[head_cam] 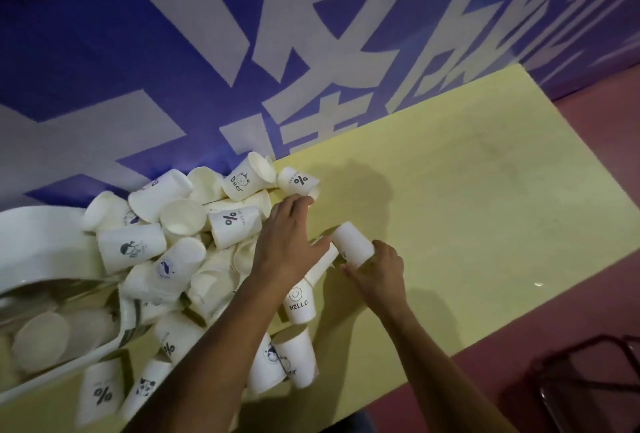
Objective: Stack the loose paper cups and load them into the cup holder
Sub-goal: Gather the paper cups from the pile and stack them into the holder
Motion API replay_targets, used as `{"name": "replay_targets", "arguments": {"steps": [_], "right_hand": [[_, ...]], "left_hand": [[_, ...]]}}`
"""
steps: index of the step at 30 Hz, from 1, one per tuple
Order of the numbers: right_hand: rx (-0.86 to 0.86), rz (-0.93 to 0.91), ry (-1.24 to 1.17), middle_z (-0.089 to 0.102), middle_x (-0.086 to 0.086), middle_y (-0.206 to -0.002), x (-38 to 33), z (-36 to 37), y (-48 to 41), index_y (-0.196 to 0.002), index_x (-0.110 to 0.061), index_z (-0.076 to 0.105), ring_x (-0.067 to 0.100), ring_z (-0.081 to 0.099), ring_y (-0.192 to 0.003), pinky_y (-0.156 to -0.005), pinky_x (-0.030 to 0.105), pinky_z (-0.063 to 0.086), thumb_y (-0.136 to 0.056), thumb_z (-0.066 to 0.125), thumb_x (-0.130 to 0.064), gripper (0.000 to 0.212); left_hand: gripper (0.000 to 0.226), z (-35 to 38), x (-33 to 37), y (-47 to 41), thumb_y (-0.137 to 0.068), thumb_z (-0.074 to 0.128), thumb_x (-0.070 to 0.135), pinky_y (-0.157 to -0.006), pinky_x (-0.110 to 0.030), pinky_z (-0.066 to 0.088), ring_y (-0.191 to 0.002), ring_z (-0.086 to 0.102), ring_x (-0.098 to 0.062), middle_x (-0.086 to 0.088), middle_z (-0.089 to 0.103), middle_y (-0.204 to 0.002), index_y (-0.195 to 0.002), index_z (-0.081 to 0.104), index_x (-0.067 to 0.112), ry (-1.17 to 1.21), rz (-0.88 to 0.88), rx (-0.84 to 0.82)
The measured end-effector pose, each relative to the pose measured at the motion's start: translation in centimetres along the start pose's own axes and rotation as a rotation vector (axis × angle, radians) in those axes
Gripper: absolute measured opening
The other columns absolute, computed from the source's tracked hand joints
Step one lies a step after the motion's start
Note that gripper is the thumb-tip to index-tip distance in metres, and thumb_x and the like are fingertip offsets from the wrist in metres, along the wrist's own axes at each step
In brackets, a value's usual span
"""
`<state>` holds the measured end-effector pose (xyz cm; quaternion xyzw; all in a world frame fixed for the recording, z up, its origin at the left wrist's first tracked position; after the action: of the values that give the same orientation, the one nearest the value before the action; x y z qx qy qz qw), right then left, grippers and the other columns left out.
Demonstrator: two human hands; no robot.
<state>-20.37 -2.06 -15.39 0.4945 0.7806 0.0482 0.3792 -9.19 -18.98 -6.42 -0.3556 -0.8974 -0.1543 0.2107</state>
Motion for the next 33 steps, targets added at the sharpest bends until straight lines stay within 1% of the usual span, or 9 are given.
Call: {"name": "replay_targets", "arguments": {"steps": [4, 7, 11, 17, 21, 24, 27, 30, 33], "right_hand": [[0.054, -0.016, -0.202, 0.060, 0.009, -0.128, 0.5, -1.5, -0.6, -0.144, -0.009, 0.043, 0.032, 0.061, -0.115, -0.090, 0.046, 0.055, -0.078, 0.085, -0.031, 0.081], [0.114, -0.067, -0.320, 0.054, -0.001, -0.128, 0.1, -4.1, -1.3, -0.144, -0.018, 0.037, 0.026, 0.063, -0.112, -0.087, 0.045, 0.058, -0.076, 0.085, -0.042, 0.086], [0.177, -0.139, -0.367, 0.060, -0.007, -0.115, -1.2, -7.4, -2.7, -0.121, -0.031, 0.049, 0.016, 0.064, -0.101, -0.079, 0.031, 0.055, -0.072, 0.092, -0.041, 0.067], [0.203, -0.205, -0.343, 0.057, -0.005, -0.116, -1.5, -9.3, -4.2, -0.124, -0.027, 0.051, 0.014, 0.060, -0.104, -0.085, 0.029, 0.053, -0.068, 0.094, -0.043, 0.072], [0.189, -0.227, -0.345, 0.056, -0.008, -0.120, -1.1, -9.5, -3.9, -0.131, -0.021, 0.054, 0.008, 0.057, -0.110, -0.088, 0.026, 0.052, -0.071, 0.092, -0.045, 0.075], [0.197, -0.257, -0.355, 0.054, -0.017, -0.118, -1.3, -9.7, -3.2, -0.131, -0.021, 0.055, 0.002, 0.054, -0.111, -0.088, 0.019, 0.048, -0.072, 0.092, -0.043, 0.073], [0.214, -0.280, -0.375, 0.051, -0.024, -0.120, -2.3, -10.4, -2.5, -0.133, -0.022, 0.055, -0.007, 0.051, -0.110, -0.081, 0.007, 0.041, -0.071, 0.091, -0.045, 0.076], [0.215, -0.323, -0.367, 0.053, -0.013, -0.123, -3.9, -11.1, -1.7, -0.138, -0.018, 0.055, -0.010, 0.050, -0.111, -0.080, 0.004, 0.040, -0.070, 0.086, -0.053, 0.083], [0.208, -0.376, -0.358, 0.052, -0.011, -0.130, -5.9, -11.6, -0.6, -0.143, -0.018, 0.053, -0.007, 0.049, -0.118, -0.085, 0.010, 0.045, -0.073, 0.085, -0.052, 0.084]], "left_hand": [[0.074, -0.1, -0.2, -2.2, -0.081, 0.078, 0.043, -0.108, -0.038, 0.042, -0.134, 0.043, -0.023, -0.002, 0.045, -0.148, -0.143, 0.046, 0.018, -0.068, 0.009, -0.045], [0.087, 0.1, 0.1, -5.5, -0.079, 0.082, 0.037, -0.113, -0.037, 0.039, -0.141, 0.034, -0.023, -0.002, 0.034, -0.158, -0.151, 0.035, 0.022, -0.243, 0.073, -0.127], [0.094, 1.6, 0.2, -9.7, -0.082, 0.080, 0.028, -0.113, -0.037, 0.034, -0.146, 0.026, -0.025, 0.000, 0.019, -0.166, -0.156, 0.022, 0.030, -0.618, 0.179, -0.313], [0.071, 3.1, 0.3, -12.1, -0.088, 0.066, 0.010, -0.106, -0.038, 0.040, -0.135, 0.041, -0.026, -0.003, 0.037, -0.155, -0.149, 0.033, 0.024, -0.887, 0.369, -0.444], [0.062, 3.7, -0.1, -12.6, -0.091, 0.065, 0.015, -0.098, -0.035, 0.042, -0.125, 0.049, -0.023, -0.001, 0.049, -0.142, -0.145, 0.036, 0.022, -0.932, 0.428, -0.462], [0.071, 3.0, 0.6, -12.6, -0.087, 0.074, 0.039, -0.100, -0.034, 0.041, -0.124, 0.052, -0.020, 0.003, 0.051, -0.143, -0.146, 0.036, 0.025, -0.793, 0.395, -0.444], [0.082, 0.8, 2.1, -11.4, -0.083, 0.077, 0.053, -0.106, -0.036, 0.041, -0.130, 0.051, -0.020, 0.004, 0.050, -0.149, -0.151, 0.038, 0.027, -0.360, 0.212, -0.352], [0.080, -1.7, 2.7, -7.9, -0.081, 0.078, 0.054, -0.105, -0.033, 0.044, -0.132, 0.049, -0.013, 0.008, 0.051, -0.148, -0.149, 0.041, 0.031, 0.211, 0.051, -0.150], [0.077, -3.7, 2.3, -3.1, -0.079, 0.085, 0.041, -0.106, -0.020, 0.038, -0.132, 0.045, 0.003, 0.020, 0.051, -0.144, -0.145, 0.045, 0.037, 0.532, -0.071, 0.000]]}}
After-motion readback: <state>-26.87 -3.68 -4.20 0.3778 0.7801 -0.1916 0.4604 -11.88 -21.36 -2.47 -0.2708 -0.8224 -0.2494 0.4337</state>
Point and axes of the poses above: each hand's wrist, its own y-axis away from the middle knuckle, its own z-axis out of the palm, x = y × z, the point moved 3 cm from there along -y, towards the middle knuckle
